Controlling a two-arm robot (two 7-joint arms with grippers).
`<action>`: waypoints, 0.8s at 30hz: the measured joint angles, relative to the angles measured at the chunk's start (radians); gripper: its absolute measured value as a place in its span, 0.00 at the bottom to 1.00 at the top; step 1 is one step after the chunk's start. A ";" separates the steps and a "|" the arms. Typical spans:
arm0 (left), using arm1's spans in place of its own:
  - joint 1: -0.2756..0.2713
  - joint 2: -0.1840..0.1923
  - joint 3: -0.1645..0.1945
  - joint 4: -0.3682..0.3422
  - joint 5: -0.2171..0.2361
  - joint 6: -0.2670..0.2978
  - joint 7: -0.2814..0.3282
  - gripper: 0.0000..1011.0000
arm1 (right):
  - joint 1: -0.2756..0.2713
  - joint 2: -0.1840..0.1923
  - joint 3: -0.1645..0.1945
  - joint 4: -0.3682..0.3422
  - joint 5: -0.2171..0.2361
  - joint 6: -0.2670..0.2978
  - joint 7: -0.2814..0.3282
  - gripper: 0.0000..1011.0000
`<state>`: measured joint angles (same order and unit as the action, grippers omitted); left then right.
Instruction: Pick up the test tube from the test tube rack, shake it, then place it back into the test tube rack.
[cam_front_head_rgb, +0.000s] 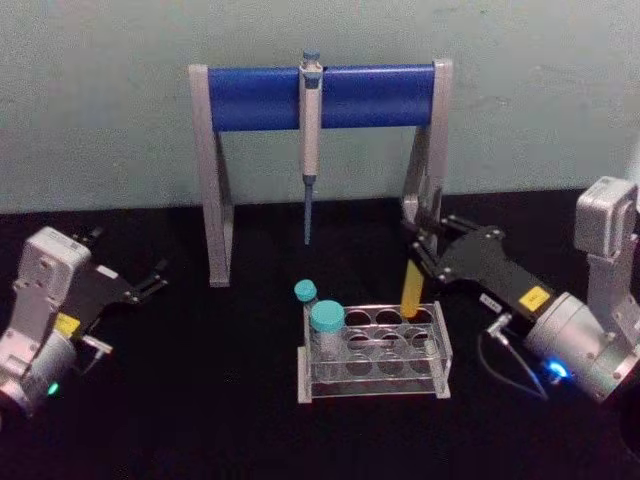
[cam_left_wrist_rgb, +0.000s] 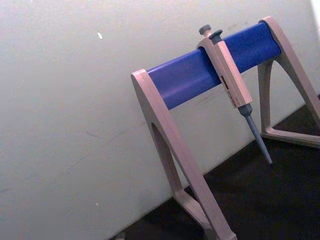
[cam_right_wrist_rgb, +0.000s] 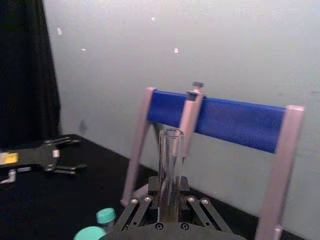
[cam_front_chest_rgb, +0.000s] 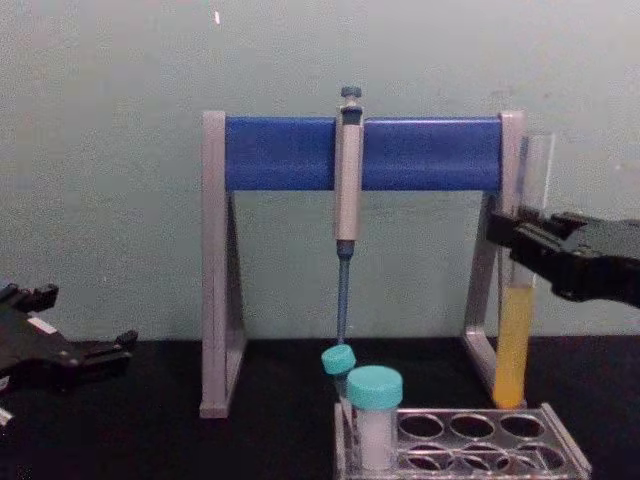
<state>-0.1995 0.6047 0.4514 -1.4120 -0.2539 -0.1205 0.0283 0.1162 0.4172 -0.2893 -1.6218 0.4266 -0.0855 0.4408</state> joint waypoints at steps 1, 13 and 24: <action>0.000 0.000 0.000 0.000 0.000 0.000 0.000 1.00 | 0.000 0.001 -0.004 -0.001 0.002 0.001 0.005 0.23; 0.000 0.000 0.000 0.000 0.000 0.000 0.000 1.00 | 0.095 -0.033 -0.082 0.088 0.017 -0.002 0.065 0.23; 0.000 0.000 0.000 0.000 0.000 0.000 0.000 1.00 | 0.173 -0.066 -0.093 0.184 0.012 -0.032 0.055 0.23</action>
<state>-0.1995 0.6047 0.4514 -1.4120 -0.2539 -0.1206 0.0283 0.2893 0.3515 -0.3822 -1.4377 0.4391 -0.1177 0.4962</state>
